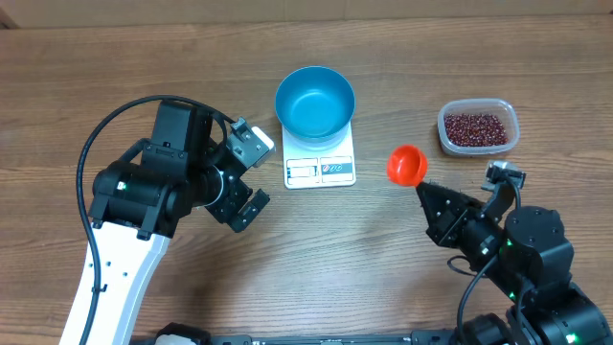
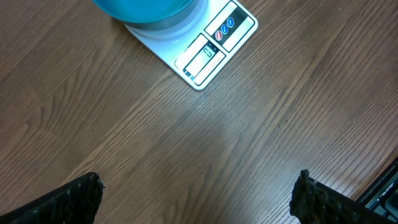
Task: Scoop item into bowl and weigh 150g on scale
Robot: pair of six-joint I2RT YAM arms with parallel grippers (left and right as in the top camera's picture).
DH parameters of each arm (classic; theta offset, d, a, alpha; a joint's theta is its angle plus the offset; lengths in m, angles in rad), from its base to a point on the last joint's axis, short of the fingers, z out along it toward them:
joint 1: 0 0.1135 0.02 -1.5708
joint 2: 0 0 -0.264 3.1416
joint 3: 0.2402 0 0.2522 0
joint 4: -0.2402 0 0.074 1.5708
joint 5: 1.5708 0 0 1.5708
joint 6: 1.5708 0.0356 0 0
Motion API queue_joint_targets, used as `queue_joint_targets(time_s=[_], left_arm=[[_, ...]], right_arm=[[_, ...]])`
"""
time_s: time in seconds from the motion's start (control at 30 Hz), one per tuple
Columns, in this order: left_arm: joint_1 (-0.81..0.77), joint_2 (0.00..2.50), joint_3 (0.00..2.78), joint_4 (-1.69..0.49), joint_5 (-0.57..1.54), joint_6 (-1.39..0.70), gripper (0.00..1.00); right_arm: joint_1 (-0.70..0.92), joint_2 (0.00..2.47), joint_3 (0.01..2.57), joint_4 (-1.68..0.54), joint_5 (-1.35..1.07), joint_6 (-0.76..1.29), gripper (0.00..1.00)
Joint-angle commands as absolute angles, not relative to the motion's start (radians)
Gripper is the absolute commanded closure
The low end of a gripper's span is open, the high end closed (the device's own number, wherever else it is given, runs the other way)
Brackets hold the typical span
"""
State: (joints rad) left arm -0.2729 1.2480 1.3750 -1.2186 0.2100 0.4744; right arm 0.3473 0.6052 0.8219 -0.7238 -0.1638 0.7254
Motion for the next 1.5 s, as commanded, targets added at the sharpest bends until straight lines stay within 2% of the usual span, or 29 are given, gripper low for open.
queue_joint_targets(time_s=[0.0, 0.6, 0.97, 1.47], left_arm=[[-0.268, 1.251, 1.368, -1.216, 0.229, 0.464, 0.00], [-0.268, 1.251, 1.368, -1.216, 0.229, 0.464, 0.00], [-0.268, 1.251, 1.368, -1.216, 0.229, 0.464, 0.00], [-0.268, 1.251, 1.368, -1.216, 0.229, 0.464, 0.00]], right_arm=[[0.343, 0.600, 0.844, -0.730, -0.182, 0.737, 0.96], [0.343, 0.600, 0.844, -0.829, -0.196, 0.728, 0.96], [0.343, 0.607, 0.810, -0.893, 0.049, 0.726, 0.96], [0.343, 0.687, 0.810, -0.868, -0.033, 0.823, 0.96]])
